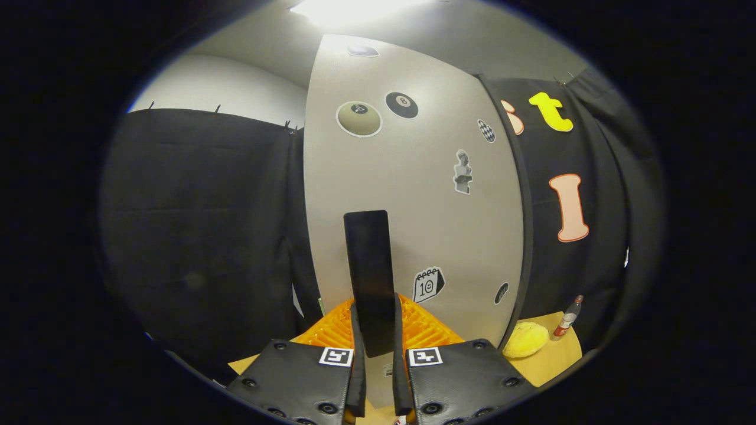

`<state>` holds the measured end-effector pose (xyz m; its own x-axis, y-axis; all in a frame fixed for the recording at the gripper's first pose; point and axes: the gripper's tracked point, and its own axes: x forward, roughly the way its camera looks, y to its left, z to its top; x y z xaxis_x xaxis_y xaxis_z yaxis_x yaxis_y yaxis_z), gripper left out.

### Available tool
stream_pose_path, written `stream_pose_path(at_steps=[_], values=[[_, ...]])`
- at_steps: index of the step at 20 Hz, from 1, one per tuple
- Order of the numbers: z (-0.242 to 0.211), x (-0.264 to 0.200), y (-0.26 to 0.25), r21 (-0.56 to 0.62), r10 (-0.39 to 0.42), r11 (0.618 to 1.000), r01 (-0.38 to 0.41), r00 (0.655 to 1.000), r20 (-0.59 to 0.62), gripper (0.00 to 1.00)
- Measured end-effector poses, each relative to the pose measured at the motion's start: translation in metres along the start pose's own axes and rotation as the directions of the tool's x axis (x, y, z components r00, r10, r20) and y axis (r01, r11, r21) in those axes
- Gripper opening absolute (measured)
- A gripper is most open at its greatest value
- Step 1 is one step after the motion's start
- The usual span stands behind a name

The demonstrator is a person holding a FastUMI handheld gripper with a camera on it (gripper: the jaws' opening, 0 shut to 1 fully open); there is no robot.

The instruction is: Open the shoe cabinet door, grab the shoes and put them into the shoe cabinet, then close the shoe cabinet door.

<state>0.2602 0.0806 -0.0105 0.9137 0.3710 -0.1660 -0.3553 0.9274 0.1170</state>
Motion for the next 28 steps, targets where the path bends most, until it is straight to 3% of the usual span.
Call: stream_pose_path(at_steps=[21, 28], values=[[0.003, -0.003, -0.025, -0.057, -0.143, 0.988, 0.144, 0.990, 0.011, 0.19], [0.003, -0.003, -0.036, -0.067, -0.241, 0.968, 0.243, 0.970, 0.031, 0.18]])
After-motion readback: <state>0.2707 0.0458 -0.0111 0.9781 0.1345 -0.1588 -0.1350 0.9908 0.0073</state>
